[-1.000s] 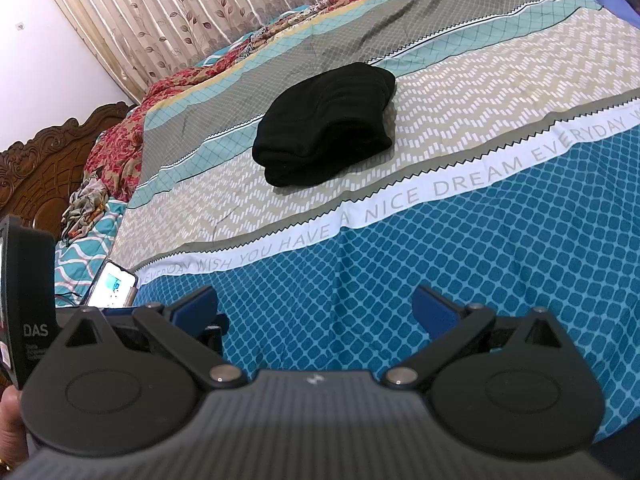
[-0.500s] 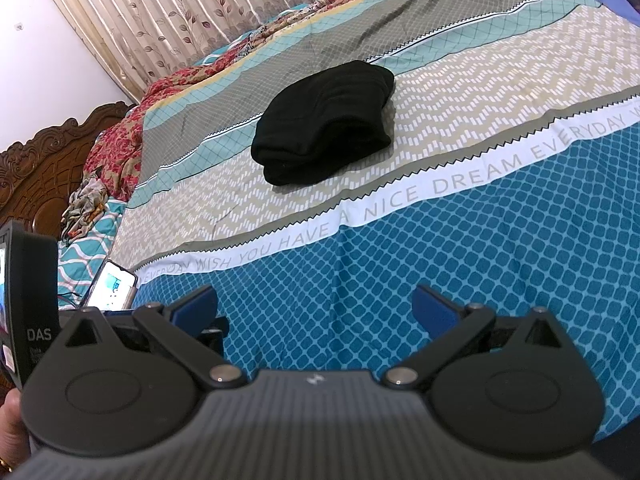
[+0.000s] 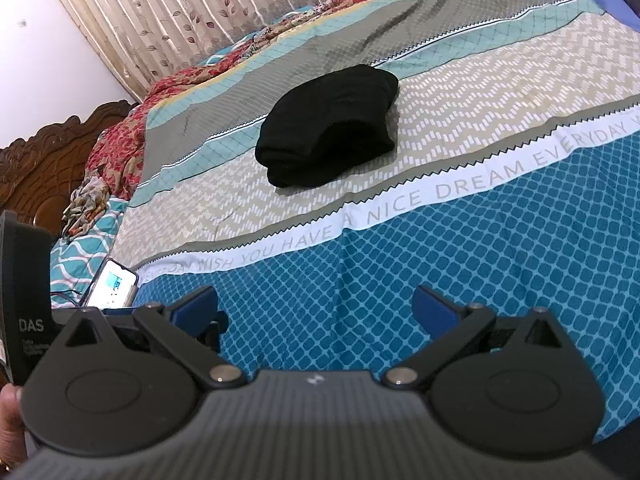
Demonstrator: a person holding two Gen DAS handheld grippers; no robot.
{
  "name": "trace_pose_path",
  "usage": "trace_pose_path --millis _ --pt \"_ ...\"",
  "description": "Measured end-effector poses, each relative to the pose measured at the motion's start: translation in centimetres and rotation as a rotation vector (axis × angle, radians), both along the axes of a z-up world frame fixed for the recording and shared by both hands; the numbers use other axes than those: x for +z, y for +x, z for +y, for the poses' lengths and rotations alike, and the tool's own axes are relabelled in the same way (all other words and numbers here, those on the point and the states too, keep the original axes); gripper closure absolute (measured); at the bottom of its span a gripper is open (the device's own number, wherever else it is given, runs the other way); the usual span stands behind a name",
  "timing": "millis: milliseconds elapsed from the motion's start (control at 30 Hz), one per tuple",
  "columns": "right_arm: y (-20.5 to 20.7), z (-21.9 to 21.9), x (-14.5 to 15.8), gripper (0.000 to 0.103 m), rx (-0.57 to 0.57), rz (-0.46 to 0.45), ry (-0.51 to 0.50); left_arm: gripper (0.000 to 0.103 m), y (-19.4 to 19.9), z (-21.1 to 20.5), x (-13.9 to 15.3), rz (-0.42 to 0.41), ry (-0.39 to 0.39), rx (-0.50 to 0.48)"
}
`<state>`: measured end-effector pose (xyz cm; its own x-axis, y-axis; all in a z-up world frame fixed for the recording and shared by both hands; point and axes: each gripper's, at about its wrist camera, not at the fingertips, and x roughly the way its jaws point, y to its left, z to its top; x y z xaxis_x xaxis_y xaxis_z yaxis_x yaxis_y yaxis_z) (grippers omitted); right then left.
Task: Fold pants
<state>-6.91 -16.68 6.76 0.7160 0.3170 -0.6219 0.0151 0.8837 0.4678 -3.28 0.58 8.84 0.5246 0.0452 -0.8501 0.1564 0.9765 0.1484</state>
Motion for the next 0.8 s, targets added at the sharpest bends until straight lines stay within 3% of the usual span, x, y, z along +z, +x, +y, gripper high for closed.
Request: trace_pose_path --millis 267,800 --pt "0.00 0.05 0.04 0.000 0.001 -0.002 -0.002 0.000 -0.12 0.11 0.64 -0.006 -0.039 -0.002" --pt "0.19 -0.09 0.17 0.000 0.005 -0.005 -0.001 0.000 -0.26 -0.08 0.79 0.010 -0.044 -0.003"
